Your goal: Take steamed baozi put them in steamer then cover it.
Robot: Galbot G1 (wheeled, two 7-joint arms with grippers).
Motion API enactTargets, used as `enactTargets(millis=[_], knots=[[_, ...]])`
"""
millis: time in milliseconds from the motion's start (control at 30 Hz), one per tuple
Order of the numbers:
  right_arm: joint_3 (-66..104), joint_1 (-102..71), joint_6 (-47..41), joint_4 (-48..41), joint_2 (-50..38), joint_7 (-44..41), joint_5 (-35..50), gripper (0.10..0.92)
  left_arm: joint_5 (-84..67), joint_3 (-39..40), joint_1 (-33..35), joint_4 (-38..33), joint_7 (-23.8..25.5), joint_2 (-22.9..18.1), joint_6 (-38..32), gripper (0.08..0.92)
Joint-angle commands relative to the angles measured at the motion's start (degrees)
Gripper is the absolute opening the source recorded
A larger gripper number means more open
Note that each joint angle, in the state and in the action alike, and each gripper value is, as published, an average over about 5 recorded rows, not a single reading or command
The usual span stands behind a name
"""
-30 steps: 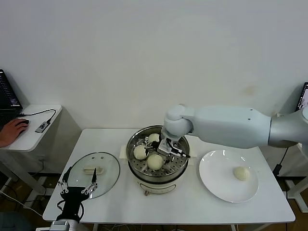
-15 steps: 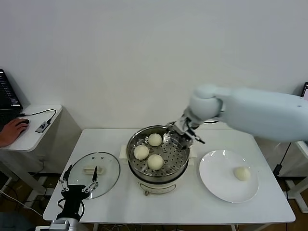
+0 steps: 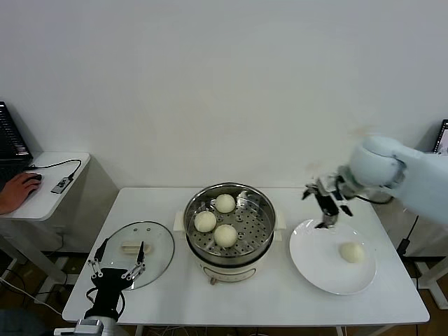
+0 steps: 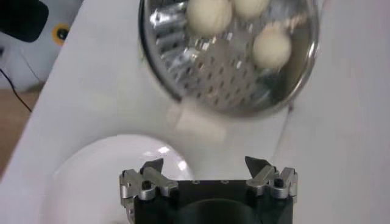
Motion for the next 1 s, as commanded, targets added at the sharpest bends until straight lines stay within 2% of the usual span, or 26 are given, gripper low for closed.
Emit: enactTargets(millis=[33,167,300,600,1000], knots=[[27.23,-32.93,1.72,-2.62,-11.62,-1.2,-9.07,0.823,0.18,0.04,0.17,0.15,0.03,0.03,0.04,0.823],[38.57,-45.71,2.86,-5.87,-11.66,-0.77,-13.24,0.823,0.56,0.12,0.19,0.46,0.02,-0.08,0.11,0.823],[42.43,-50.66,3.91,-10.06,-9.3,0.24,-16.89,0.823,0.97,0.24,0.31,0.38,0.05,-0.31,0.23,0.823],[42.31,-50.04,5.88,-18.84,-0.75,2.39,-20.99,0.823,1.25,-0.21,1.03,0.25,0.04,-0.38,0.26,0.823],[39.92,-46.34,7.5,-25.71,6.46,4.6,-22.22,0.823,1.36,-0.6,1.18,0.26,0.01,-0.52,0.26,0.823]])
